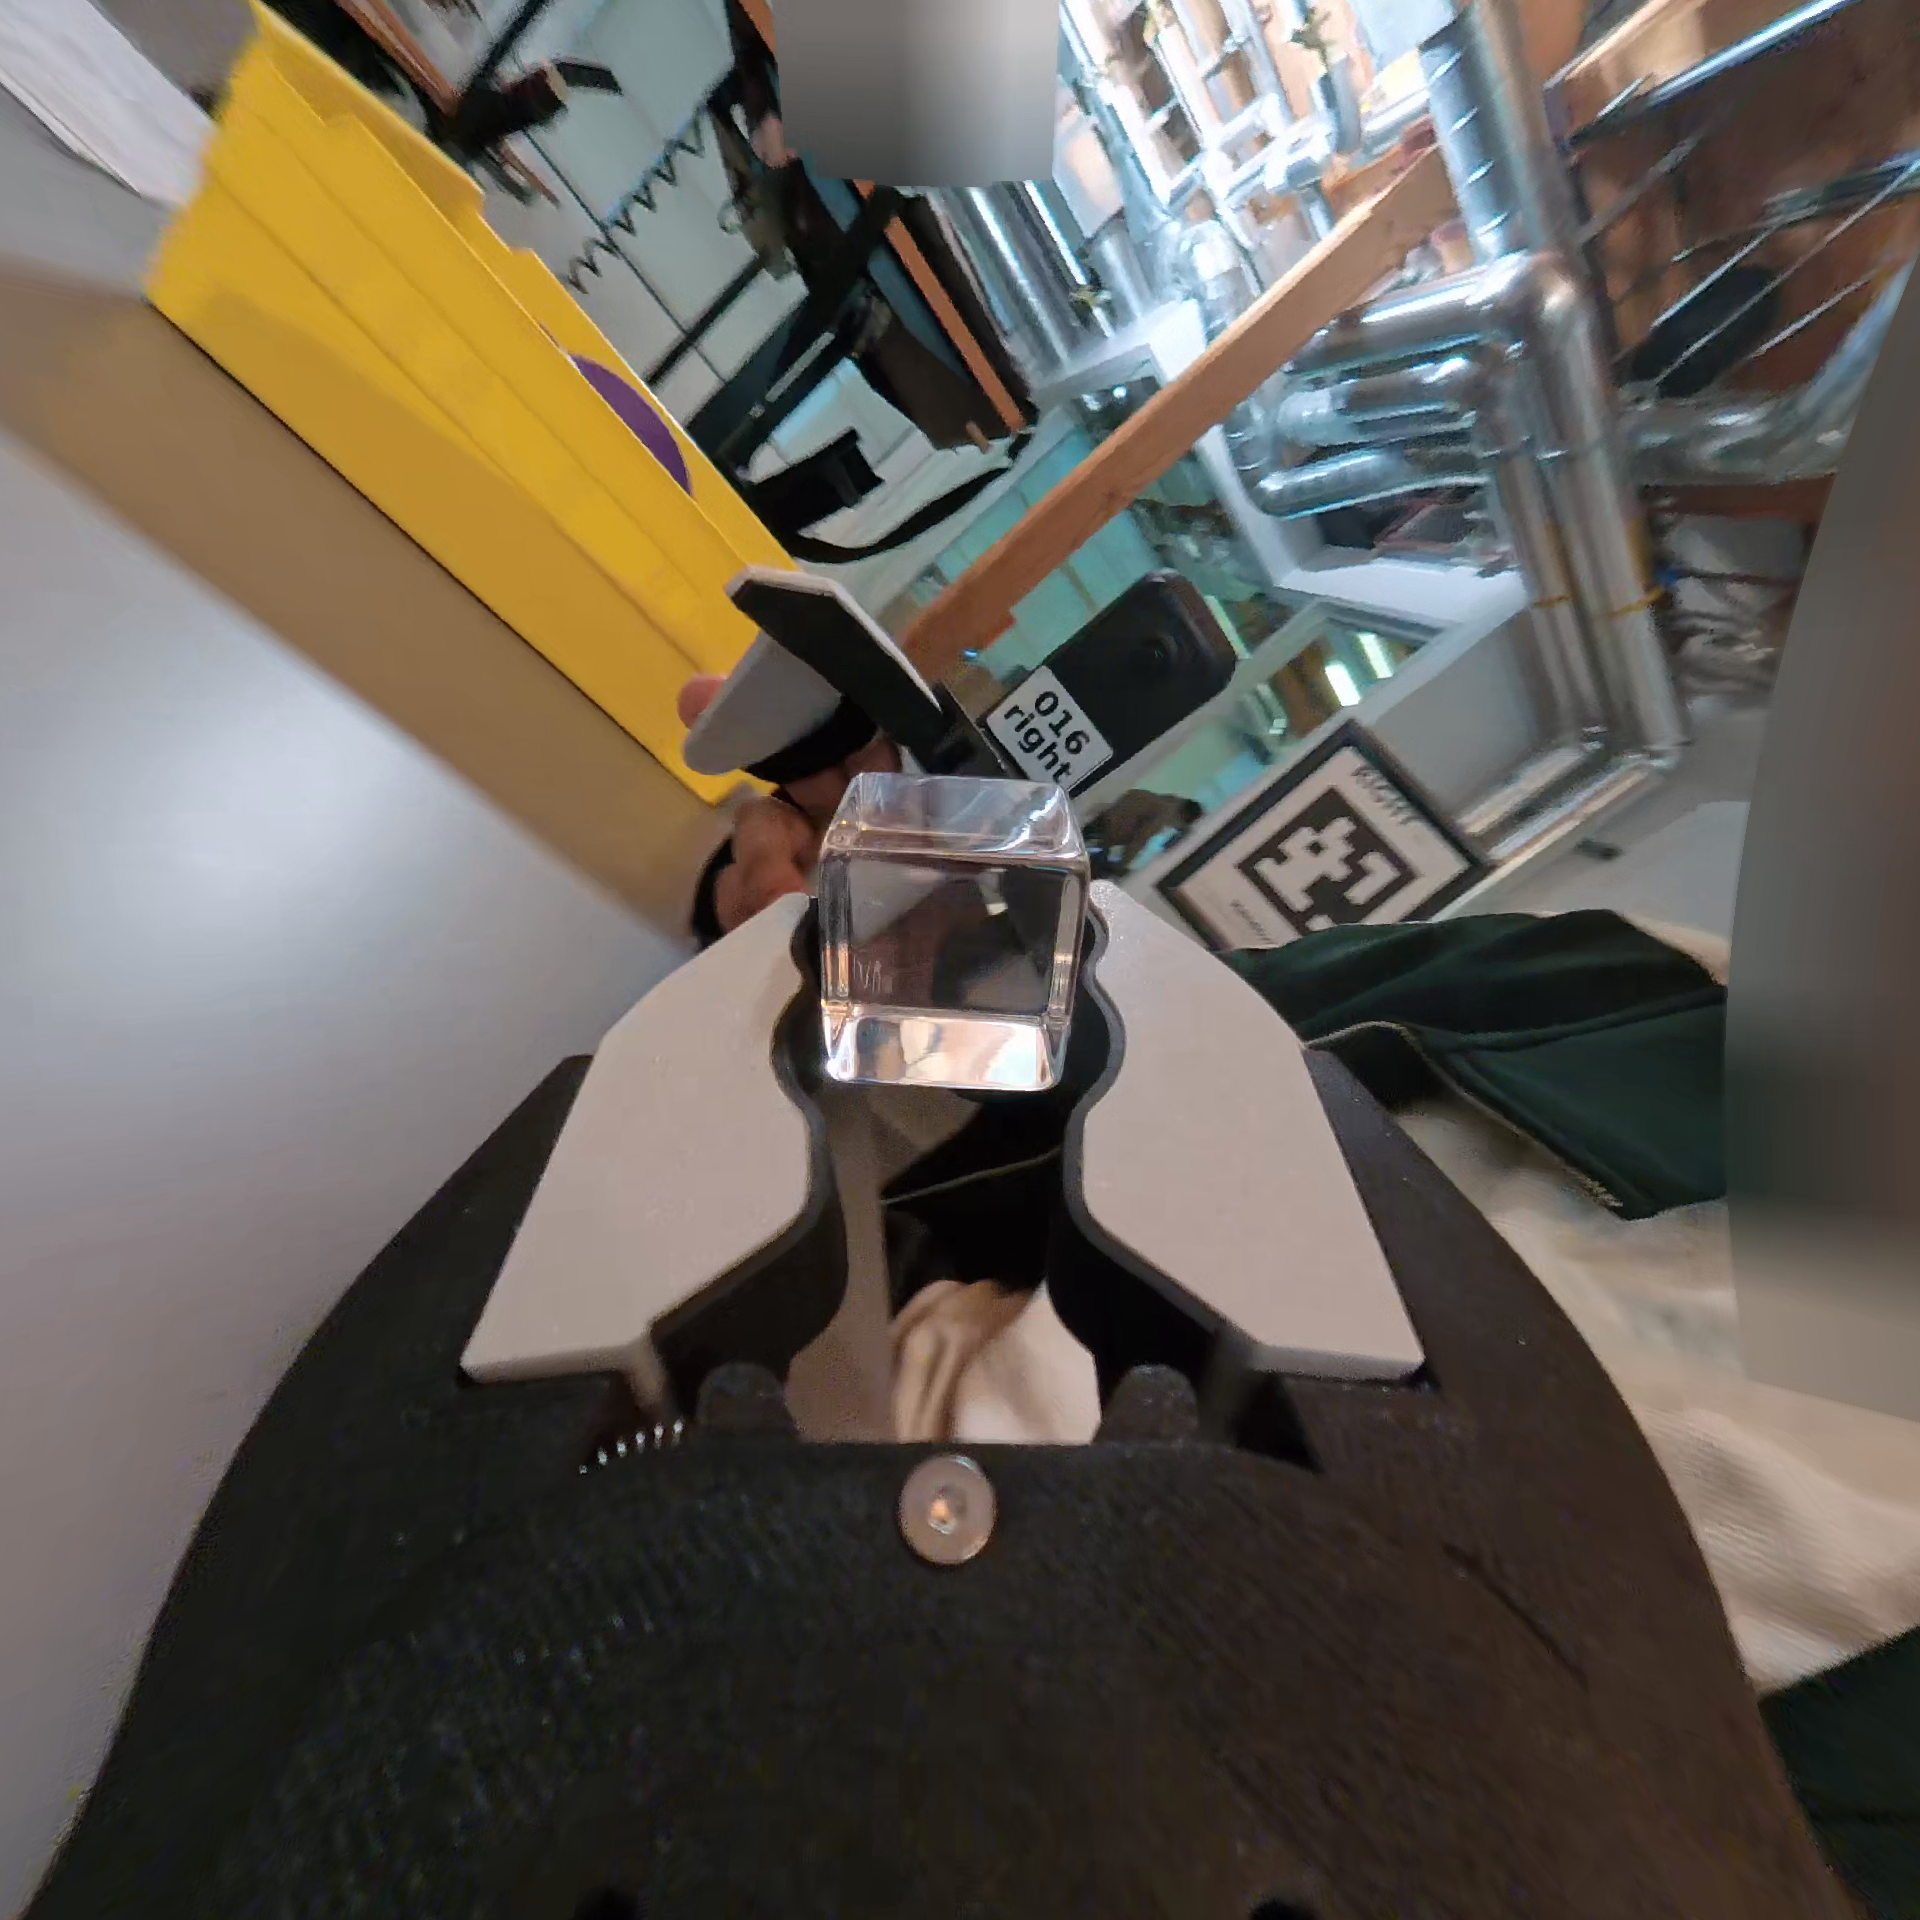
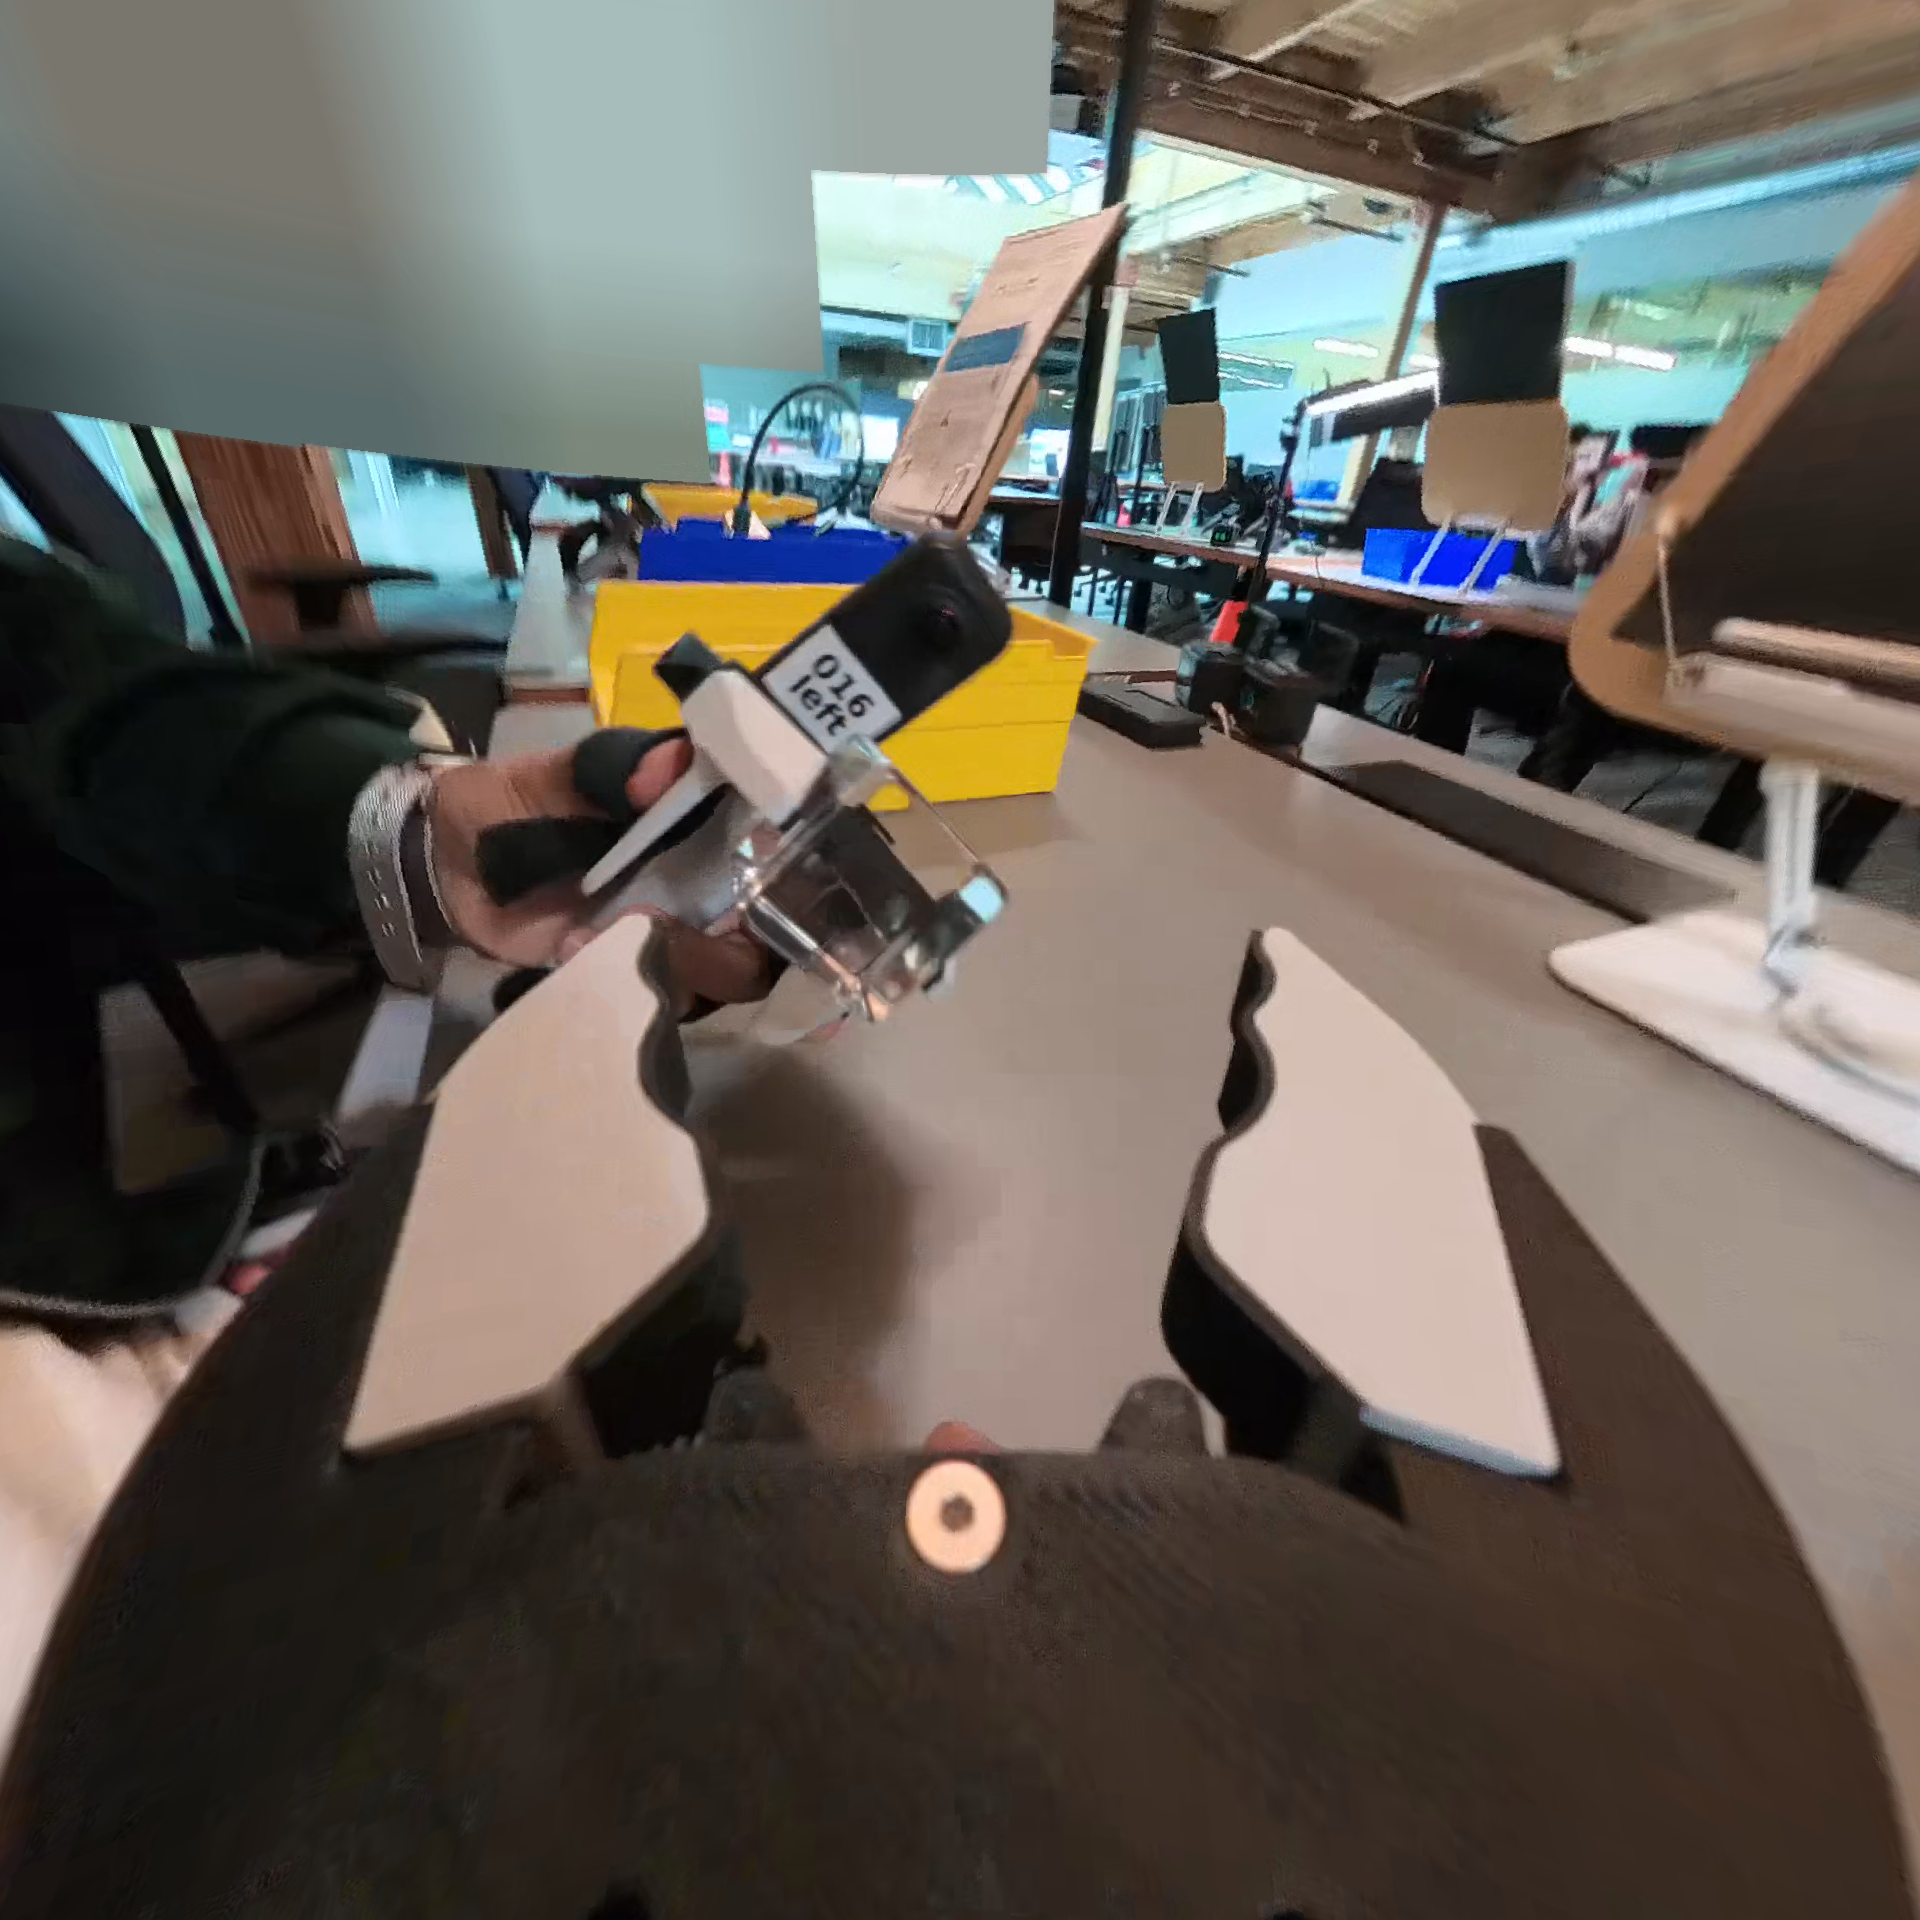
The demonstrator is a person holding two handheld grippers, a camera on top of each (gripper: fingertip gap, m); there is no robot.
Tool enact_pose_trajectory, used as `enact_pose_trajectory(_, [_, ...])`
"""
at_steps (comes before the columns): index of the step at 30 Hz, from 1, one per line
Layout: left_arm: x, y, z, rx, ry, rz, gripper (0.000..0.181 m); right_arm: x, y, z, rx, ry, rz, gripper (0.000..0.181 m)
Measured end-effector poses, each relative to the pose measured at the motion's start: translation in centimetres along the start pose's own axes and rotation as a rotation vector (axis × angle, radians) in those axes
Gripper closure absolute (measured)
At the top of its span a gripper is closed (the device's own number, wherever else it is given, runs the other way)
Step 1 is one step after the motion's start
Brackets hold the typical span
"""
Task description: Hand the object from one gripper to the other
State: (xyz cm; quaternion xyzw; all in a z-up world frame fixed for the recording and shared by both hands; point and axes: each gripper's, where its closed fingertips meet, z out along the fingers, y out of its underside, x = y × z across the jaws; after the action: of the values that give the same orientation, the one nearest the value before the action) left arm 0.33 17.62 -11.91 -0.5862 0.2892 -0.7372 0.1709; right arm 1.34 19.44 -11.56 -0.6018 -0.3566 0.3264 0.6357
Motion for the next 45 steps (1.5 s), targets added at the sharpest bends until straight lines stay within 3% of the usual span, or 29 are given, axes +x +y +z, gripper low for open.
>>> enact_pose_trajectory(1, [-0.3,-0.4,-0.4,0.006,-0.031,0.041,0.136,0.6,0.0,-0.2,0.013,0.010,0.046,0.078])
enact_pose_trajectory(7, [-1.2,-1.5,-1.4,-0.009,-0.200,0.319,0.136,1.4,-0.5,-0.6,0.076,0.013,0.189,0.080])
enact_pose_trajectory(13, [-1.2,-0.4,-0.7,-0.105,-0.293,0.557,0.136,0.8,-0.5,-0.6,0.065,-0.007,0.180,0.085])
enact_pose_trajectory(31, [-1.6,0.4,-0.3,-0.202,-0.387,0.729,0.136,-0.1,-0.7,-0.6,0.058,-0.047,0.184,0.100])
enact_pose_trajectory(35, [-3.3,0.5,-1.1,-0.302,-0.558,0.827,0.135,0.1,0.4,-0.6,-0.022,-0.044,0.259,0.112])
enact_pose_trajectory(37, [-4.7,0.7,-2.0,-0.425,-0.708,0.937,0.134,0.4,1.4,-0.6,-0.084,-0.025,0.344,0.124])
enact_pose_trajectory(41, [-6.3,0.7,-3.9,-0.742,-1.072,1.287,0.133,0.0,3.6,0.0,-0.185,-0.037,0.538,0.124])
enact_pose_trajectory(45, [-5.8,1.6,-3.2,-0.870,-1.171,1.457,0.133,-1.1,5.0,0.8,-0.257,-0.043,0.598,0.121])
